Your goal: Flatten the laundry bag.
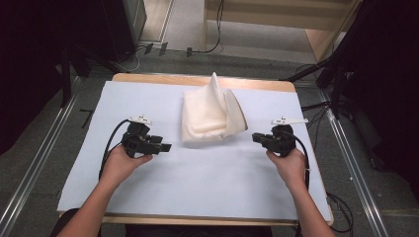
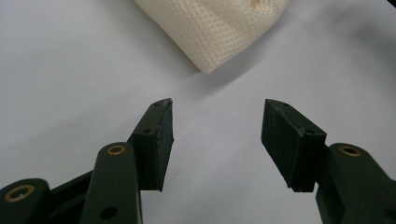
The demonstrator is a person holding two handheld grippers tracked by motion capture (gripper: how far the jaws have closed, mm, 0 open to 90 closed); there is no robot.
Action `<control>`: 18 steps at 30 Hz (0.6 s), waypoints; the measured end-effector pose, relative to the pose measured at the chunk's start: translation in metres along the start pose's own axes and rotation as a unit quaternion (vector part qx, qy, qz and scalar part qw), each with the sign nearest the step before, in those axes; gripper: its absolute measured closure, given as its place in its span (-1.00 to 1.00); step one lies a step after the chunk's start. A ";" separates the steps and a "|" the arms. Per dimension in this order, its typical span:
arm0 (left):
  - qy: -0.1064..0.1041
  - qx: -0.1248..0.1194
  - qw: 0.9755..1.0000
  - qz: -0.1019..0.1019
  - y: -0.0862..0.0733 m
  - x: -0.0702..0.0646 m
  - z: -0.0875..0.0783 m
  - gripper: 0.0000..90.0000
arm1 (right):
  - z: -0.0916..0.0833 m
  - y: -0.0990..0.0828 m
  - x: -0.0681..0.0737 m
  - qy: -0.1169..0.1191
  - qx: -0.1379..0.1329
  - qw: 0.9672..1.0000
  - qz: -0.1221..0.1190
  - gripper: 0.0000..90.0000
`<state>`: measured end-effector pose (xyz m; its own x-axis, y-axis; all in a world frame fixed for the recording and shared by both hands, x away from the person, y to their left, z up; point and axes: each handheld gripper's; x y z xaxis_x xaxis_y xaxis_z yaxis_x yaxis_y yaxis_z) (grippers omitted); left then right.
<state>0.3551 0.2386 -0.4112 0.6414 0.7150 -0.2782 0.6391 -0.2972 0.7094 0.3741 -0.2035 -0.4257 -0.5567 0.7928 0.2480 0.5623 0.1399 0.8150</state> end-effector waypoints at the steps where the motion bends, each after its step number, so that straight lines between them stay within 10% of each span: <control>1: 0.000 -0.001 1.000 -0.001 0.000 0.000 0.000 -0.01 | 0.000 0.003 -0.002 -0.002 -0.003 1.000 0.003 0.96; 18: 0.012 -0.003 1.000 -0.013 -0.007 0.005 -0.009 -0.01 | 0.054 0.030 -0.023 -0.006 0.019 1.000 0.017 1.00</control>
<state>0.3503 0.2502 -0.4119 0.6145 0.7374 -0.2803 0.6519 -0.2746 0.7068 0.4372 -0.1853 -0.4352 -0.5297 0.8048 0.2679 0.6036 0.1357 0.7857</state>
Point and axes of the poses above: each handheld gripper's, and its own axes: z roughly forward along the jaws, y roughly out of its top, x roughly to its left, and after that the axes turned 7 degrees about -x, right-handed
